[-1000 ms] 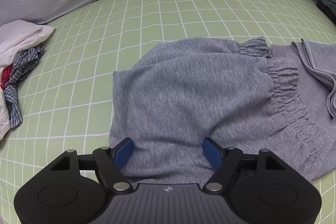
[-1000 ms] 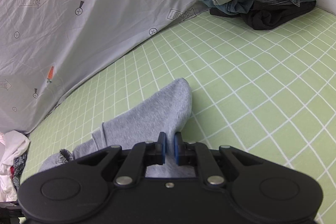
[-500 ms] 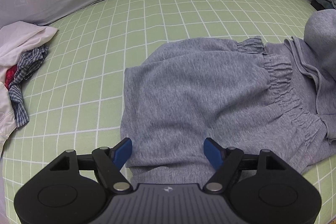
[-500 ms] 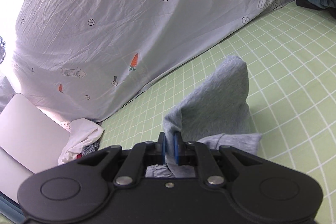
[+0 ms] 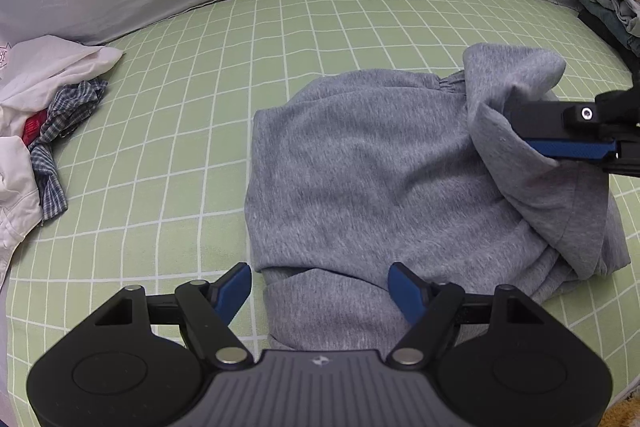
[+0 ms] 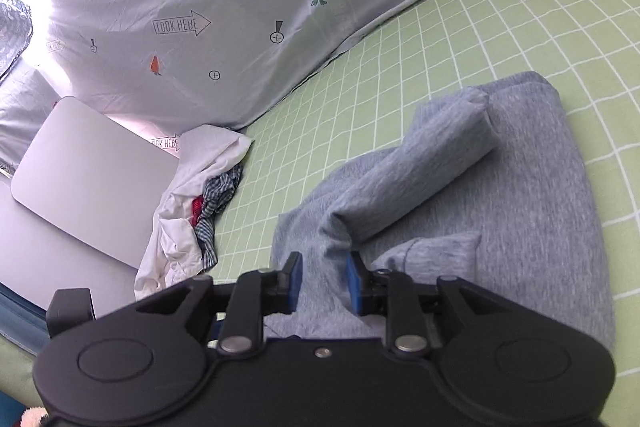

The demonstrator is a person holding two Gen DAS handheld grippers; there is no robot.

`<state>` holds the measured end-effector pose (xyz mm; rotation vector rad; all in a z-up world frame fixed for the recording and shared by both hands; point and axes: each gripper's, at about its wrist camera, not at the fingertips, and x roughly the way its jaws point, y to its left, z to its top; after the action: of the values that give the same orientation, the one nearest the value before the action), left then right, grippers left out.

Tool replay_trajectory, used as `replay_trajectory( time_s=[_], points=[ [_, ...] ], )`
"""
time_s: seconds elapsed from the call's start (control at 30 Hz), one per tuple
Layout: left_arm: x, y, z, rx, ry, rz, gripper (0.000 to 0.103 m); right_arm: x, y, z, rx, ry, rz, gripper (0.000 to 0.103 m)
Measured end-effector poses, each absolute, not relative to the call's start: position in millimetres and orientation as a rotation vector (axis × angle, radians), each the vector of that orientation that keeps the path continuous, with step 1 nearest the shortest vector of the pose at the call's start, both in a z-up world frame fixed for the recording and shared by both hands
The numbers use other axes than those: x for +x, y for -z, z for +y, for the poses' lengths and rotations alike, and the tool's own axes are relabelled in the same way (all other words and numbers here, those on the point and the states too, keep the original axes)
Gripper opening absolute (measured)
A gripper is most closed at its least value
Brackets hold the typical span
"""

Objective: Fold clothes
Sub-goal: 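Grasp the cuff end with the right gripper and fold it over the pants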

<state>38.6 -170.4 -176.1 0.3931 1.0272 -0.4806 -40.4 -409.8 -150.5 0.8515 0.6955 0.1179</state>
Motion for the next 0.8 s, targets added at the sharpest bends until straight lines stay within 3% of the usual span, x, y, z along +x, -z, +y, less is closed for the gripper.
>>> replay_trajectory(
  time_s=[0.03, 0.07, 0.2, 0.27, 0.5, 0.8],
  points=[
    [37.5, 175.3, -169.3, 0.388, 0.479, 1.025, 0.076, -42.2, 149.9, -408.6, 0.849, -0.121, 0.692, 0.059],
    [36.9, 174.3, -168.8, 0.381, 0.475, 1.024, 0.076, -47.1, 144.6, -412.1, 0.854, -0.122, 0.655, 0.071],
    [39.4, 168.8, -172.2, 0.347, 0.465, 1.018, 0.076, -65.6, 124.6, -432.1, 0.828, -0.024, 0.551, 0.083],
    [41.5, 163.9, -176.1, 0.318, 0.466, 1.013, 0.076, -74.8, 119.7, -442.4, 0.772, 0.093, 0.549, 0.101],
    [50.0, 149.8, -202.0, 0.233, 0.533, 0.989, 0.076, -94.8, 138.2, -467.0, 0.416, 0.511, 0.741, 0.103],
    [69.9, 150.2, -238.8, 0.093, 0.724, 1.02, 0.074, -106.5, 146.2, -494.5, 0.449, 0.571, 0.75, 0.103]
  ],
)
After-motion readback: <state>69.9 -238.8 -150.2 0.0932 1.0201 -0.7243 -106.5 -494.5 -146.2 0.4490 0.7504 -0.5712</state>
